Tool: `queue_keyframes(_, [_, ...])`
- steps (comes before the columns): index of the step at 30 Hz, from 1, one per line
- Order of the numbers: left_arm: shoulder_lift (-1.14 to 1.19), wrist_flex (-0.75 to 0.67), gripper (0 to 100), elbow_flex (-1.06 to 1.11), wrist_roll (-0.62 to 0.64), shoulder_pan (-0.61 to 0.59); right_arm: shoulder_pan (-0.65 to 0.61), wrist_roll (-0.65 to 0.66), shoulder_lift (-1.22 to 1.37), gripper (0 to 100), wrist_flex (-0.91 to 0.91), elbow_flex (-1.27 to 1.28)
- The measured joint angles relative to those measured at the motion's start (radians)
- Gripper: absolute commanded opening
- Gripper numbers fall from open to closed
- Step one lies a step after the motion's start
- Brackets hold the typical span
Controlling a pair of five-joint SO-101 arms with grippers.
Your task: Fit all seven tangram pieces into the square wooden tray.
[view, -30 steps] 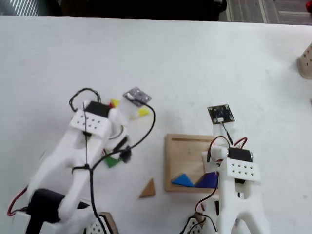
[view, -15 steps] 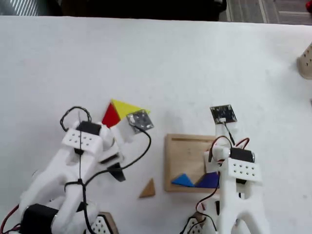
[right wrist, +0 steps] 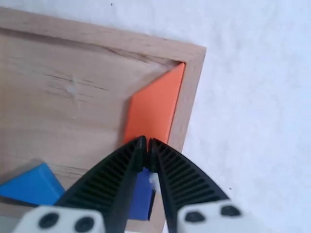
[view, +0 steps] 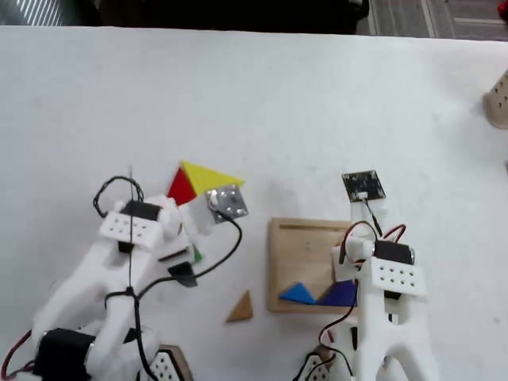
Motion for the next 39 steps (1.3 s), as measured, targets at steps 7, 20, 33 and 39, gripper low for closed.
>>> queue_keyframes(7, [0.181,-0.02,38,-0.086,0.051,0.002,0.0,0.0,0.0,1.7,0.0,0.0])
queue_keyframes(20, [0.196,0.031,29,-0.101,0.138,0.002,0.0,0.0,0.0,1.7,0.0,0.0])
queue_keyframes(33, [0.196,0.049,13,-0.101,0.319,0.005,0.0,0.0,0.0,1.7,0.0,0.0])
queue_keyframes(39, [0.195,0.086,10,-0.103,0.388,0.006,0.0,0.0,0.0,1.7,0.0,0.0])
